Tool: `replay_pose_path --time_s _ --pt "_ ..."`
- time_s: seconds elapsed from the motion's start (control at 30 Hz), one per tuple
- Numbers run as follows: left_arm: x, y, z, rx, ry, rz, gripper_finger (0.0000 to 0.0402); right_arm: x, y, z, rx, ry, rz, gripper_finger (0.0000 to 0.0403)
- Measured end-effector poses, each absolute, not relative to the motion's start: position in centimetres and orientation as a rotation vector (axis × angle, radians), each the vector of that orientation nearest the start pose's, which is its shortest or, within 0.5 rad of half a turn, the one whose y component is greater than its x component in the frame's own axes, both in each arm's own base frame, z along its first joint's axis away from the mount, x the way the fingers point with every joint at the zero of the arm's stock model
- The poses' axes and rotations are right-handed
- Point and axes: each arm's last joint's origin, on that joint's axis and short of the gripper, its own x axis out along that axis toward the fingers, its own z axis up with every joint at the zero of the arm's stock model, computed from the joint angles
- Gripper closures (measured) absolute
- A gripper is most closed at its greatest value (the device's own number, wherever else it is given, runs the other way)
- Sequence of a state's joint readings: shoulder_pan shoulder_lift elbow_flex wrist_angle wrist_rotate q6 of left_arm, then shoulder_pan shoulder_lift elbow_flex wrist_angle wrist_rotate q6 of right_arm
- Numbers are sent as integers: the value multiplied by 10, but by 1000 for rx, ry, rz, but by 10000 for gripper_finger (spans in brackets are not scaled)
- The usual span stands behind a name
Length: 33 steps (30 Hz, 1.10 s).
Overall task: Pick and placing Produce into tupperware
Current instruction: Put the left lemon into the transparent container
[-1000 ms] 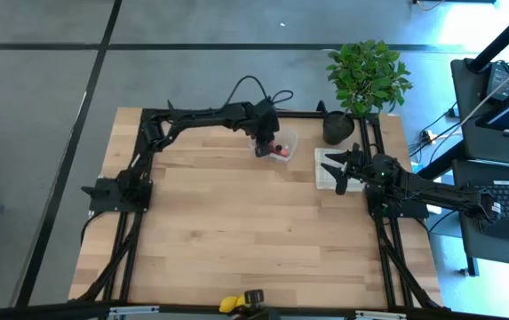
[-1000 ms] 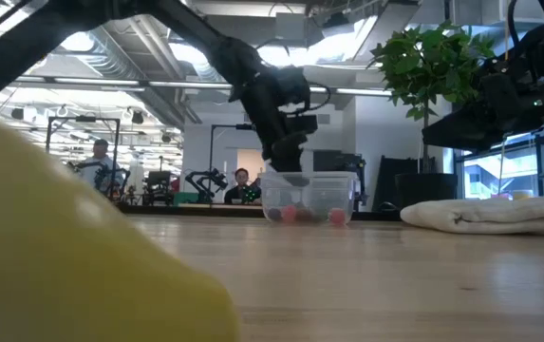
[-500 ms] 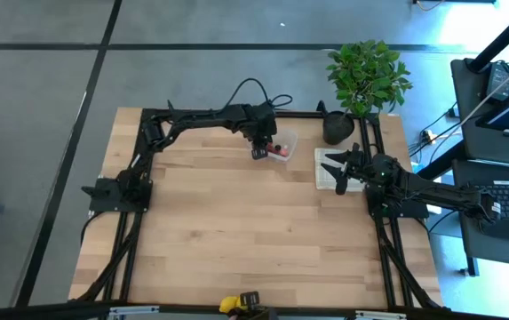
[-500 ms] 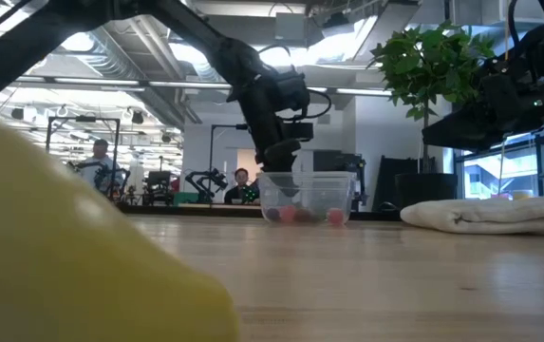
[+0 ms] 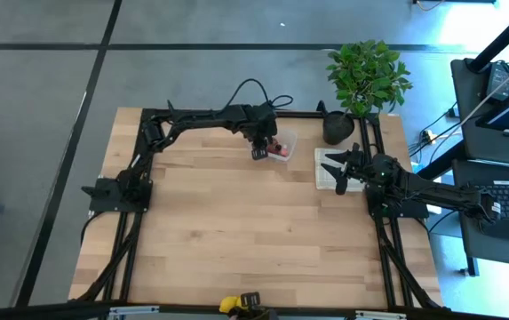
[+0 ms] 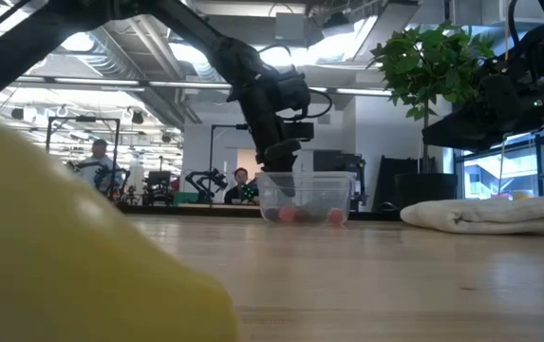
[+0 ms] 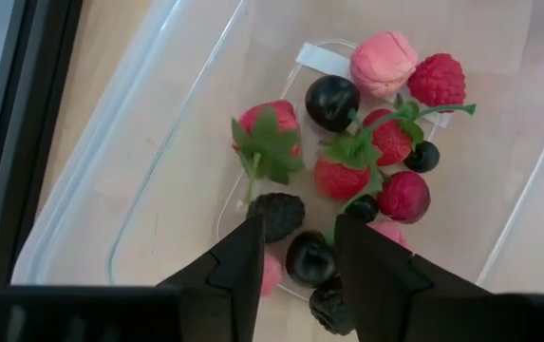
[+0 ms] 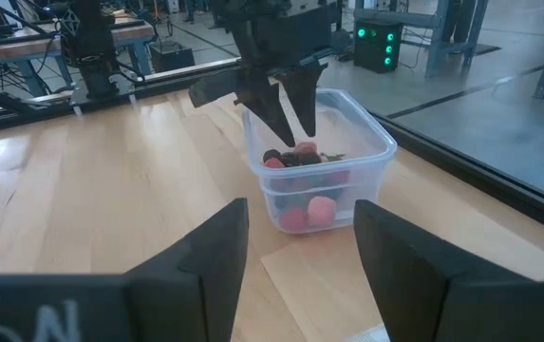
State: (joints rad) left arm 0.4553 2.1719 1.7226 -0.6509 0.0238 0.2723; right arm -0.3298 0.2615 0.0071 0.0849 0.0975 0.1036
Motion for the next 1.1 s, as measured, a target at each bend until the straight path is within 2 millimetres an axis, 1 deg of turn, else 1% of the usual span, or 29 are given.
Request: replay_pose_path --time_s 0.17,0.27,0.33,0.43,0.53,0.7,0.9,0.93,1.0,1.1 --pt "413 201 183 3 1118 224 293 105 -39 152 122 148 -435 208" --pt "416 203 194 13 1095 231 302 105 -39 152 122 148 -435 208" --pt "417 203 208 22 1068 238 308 105 -39 152 120 148 -435 208" --pt "416 203 235 64 1000 243 316 105 -39 152 119 148 -434 208" --pt "409 199 265 88 938 255 324 105 -39 151 119 153 -435 208" --pt "386 188 321 117 814 270 335 105 -39 150 123 165 -435 208" --pt "359 163 376 102 627 108 350 105 -39 147 148 195 -439 208" --pt "354 159 383 111 600 99 354 105 -39 147 151 193 -439 208" --pt "347 150 390 129 568 97 363 105 -39 147 153 191 -439 208" --pt "336 137 394 143 557 91 378 105 -39 147 154 191 -439 208"
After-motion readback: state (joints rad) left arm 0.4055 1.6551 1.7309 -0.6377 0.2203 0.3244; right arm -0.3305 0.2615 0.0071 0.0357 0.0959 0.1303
